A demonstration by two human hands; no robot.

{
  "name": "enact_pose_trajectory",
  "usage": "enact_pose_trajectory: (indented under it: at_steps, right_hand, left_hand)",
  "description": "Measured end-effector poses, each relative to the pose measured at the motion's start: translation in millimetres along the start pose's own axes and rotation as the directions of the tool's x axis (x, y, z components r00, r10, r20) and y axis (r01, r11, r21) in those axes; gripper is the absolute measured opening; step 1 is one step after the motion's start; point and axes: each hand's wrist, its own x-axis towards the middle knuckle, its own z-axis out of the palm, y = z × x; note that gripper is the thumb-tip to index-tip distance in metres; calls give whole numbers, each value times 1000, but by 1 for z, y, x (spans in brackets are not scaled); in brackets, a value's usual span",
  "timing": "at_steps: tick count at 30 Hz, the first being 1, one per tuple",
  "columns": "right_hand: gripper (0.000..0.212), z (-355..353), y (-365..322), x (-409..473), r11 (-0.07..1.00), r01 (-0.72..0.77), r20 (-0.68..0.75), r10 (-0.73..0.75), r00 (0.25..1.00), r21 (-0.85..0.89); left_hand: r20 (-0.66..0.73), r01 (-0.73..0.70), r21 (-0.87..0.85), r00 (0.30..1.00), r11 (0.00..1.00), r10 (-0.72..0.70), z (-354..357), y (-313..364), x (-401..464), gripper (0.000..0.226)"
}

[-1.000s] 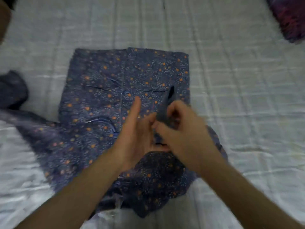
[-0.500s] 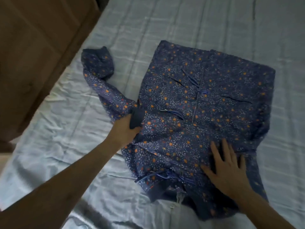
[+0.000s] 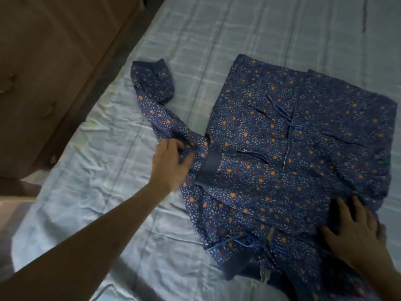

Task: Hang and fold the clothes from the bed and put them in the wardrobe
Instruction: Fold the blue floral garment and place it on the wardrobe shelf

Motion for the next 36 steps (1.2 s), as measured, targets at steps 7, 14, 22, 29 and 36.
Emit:
enact_pose_trajectory:
  at_steps: [7, 14, 22, 29, 36]
  right_hand:
    - [69, -14, -136, -43, 688, 716, -251, -677, 691, 117]
    - [31, -11, -282, -23, 783, 545, 80, -590, 803, 301]
    - [28, -18, -295, 10, 818, 492, 357, -574, 737, 298]
    - [75, -9, -243, 1, 661, 729, 88, -748, 658, 178]
    - [59, -54, -272, -13, 596, 802, -75, -802, 592, -38]
  left_hand:
    - [-52, 220, -199, 971, 955, -234, -31, -64, 50, 14]
    - [-14, 408, -618, 849, 672, -528, -71, -43, 130, 36]
    - [373, 665, -550, 737, 504, -564, -102, -37, 169, 17]
    - [248, 337, -940, 785, 56, -567, -116, -74, 142, 24]
    - [214, 322, -917, 896, 236, -390, -142, -64, 112, 62]
